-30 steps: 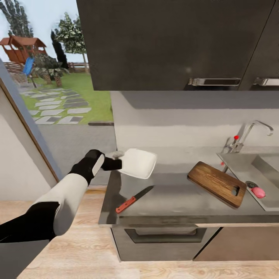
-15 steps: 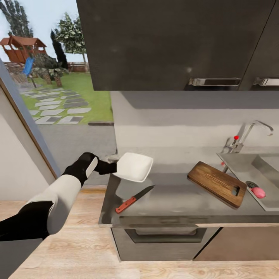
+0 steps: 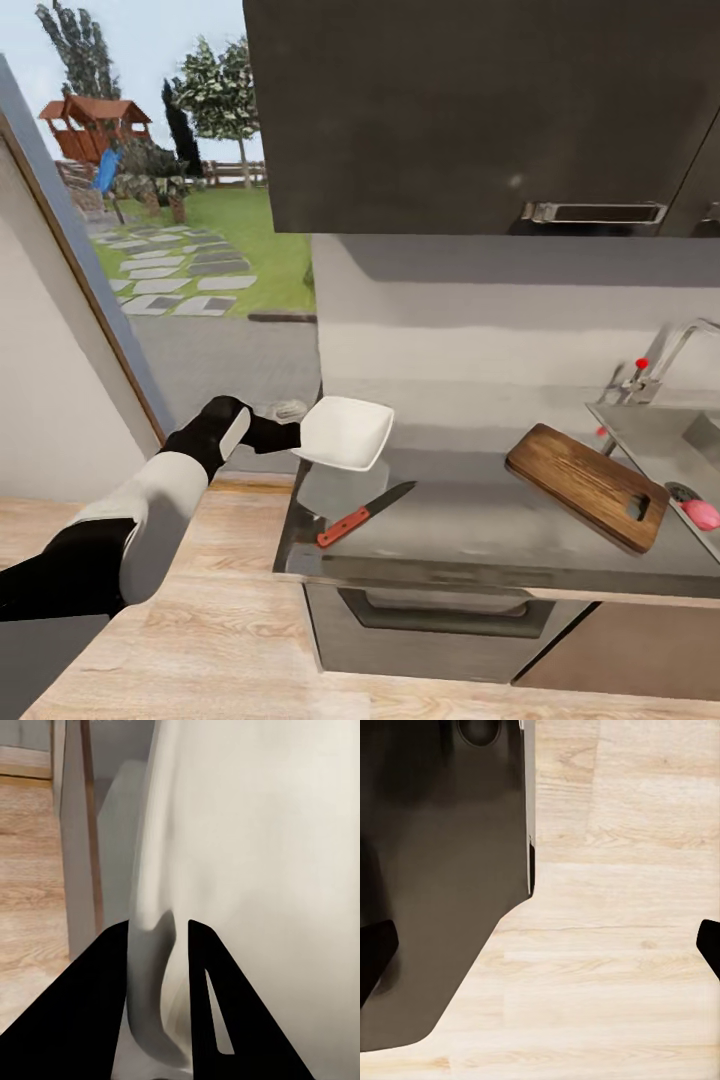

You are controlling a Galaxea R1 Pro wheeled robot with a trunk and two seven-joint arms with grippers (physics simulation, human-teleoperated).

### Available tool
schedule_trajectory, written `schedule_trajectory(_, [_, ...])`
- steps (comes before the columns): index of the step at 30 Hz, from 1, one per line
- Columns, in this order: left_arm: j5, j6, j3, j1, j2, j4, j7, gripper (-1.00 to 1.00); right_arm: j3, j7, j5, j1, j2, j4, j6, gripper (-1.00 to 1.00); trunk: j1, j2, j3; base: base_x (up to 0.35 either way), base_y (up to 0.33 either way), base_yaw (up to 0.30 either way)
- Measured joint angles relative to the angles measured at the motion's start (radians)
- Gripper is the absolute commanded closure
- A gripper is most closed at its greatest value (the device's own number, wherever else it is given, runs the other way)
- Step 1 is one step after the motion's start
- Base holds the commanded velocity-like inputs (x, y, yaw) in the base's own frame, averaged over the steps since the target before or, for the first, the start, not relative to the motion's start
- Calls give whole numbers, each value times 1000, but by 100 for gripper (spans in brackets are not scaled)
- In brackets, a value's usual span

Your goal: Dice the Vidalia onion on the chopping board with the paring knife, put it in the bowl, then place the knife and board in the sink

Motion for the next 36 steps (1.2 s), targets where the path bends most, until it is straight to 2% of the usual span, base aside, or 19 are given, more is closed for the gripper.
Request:
schedule_trajectory(6, [0, 0, 42, 0, -2, 0, 1, 100, 0, 0, 0, 0, 0, 0, 0, -100, 0, 0, 0, 0, 0, 15])
schedule_trajectory(9, [0, 0, 52, 0, -2, 0, 1, 100, 0, 0, 0, 0, 0, 0, 0, -100, 0, 0, 0, 0, -16, 12])
schedule_trajectory(17, [0, 0, 54, 0, -3, 0, -1, 100, 0, 0, 0, 0, 0, 0, 0, -100, 0, 0, 0, 0, -231, 43])
schedule_trajectory(26, [0, 1, 56, 0, -2, 0, -1, 100, 0, 0, 0, 0, 0, 0, 0, -100, 0, 0, 0, 0, -283, 244])
schedule_trajectory(31, [-1, 1, 57, 0, -2, 1, 0, 100, 0, 0, 0, 0, 0, 1, 0, -100, 0, 0, 0, 0, -90, 268])
schedule_trajectory(36, [-1, 0, 57, 0, -2, 3, -1, 100, 0, 0, 0, 0, 0, 0, 0, -100, 0, 0, 0, 0, -8, 44])
